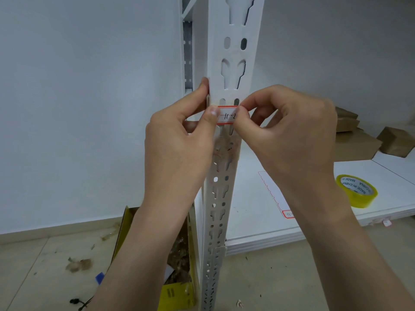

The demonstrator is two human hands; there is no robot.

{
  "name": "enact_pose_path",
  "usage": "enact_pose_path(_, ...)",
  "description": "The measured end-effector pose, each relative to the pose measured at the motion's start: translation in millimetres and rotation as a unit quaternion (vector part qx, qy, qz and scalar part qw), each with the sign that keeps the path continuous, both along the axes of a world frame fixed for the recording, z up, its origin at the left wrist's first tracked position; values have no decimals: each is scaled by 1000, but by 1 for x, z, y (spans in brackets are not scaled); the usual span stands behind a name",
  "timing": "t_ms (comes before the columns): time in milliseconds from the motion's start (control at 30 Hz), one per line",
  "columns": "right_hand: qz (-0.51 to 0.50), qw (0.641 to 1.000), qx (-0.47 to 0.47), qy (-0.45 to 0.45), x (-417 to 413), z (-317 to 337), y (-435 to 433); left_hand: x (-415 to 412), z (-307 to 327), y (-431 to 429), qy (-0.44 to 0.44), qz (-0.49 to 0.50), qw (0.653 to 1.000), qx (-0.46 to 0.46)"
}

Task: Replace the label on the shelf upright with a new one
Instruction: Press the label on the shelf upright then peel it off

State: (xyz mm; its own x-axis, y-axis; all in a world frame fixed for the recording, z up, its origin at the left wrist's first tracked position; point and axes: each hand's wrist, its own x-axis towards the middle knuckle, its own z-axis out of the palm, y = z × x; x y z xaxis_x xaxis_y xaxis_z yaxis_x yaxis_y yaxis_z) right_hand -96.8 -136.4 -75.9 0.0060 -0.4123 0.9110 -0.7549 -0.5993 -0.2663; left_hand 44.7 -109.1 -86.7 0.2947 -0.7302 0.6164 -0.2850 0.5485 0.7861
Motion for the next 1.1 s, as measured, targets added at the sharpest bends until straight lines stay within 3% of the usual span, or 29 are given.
enact_pose_path(467,48,995,-88,-26,-7,-19,4,-2,0,2,3,3,1000,0)
enact_pose_path(1100,71,995,13,-63,1,-15,-3,-2,-1,2,-13,18,1000,-1)
